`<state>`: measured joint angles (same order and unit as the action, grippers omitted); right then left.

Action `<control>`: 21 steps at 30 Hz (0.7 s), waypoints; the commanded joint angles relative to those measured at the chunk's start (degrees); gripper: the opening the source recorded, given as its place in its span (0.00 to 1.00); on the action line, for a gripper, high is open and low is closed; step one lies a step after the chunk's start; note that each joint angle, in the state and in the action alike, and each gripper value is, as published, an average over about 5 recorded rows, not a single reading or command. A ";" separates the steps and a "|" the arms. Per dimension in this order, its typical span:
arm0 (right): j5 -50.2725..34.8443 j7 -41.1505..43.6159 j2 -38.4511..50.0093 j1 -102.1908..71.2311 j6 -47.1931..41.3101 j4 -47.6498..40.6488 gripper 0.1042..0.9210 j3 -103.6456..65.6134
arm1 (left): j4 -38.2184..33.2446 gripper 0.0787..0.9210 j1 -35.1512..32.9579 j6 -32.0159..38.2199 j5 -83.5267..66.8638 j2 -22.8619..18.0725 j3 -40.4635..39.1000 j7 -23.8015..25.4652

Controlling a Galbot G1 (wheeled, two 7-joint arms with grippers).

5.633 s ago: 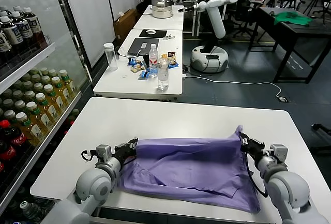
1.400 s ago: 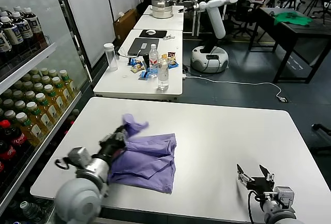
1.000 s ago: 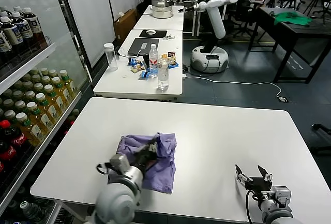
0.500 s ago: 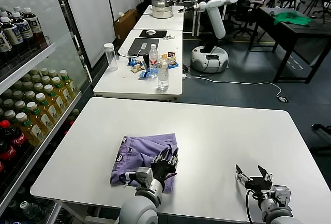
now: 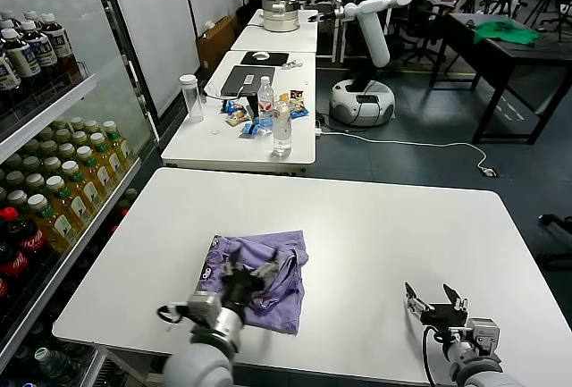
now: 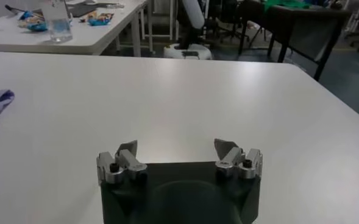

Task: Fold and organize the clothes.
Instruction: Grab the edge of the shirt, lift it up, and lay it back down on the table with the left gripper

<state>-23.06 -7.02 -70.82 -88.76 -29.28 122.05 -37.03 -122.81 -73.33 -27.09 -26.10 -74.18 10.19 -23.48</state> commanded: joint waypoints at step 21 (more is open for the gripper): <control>0.90 -0.05 -1.14 -0.99 0.19 0.81 0.88 -0.46 | 14.58 0.87 2.93 -0.61 -12.06 3.32 8.44 0.55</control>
<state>-22.22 -7.03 -71.87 -89.67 -29.05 122.77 -37.42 -110.80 -70.67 -29.00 -34.77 -70.46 17.89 -23.00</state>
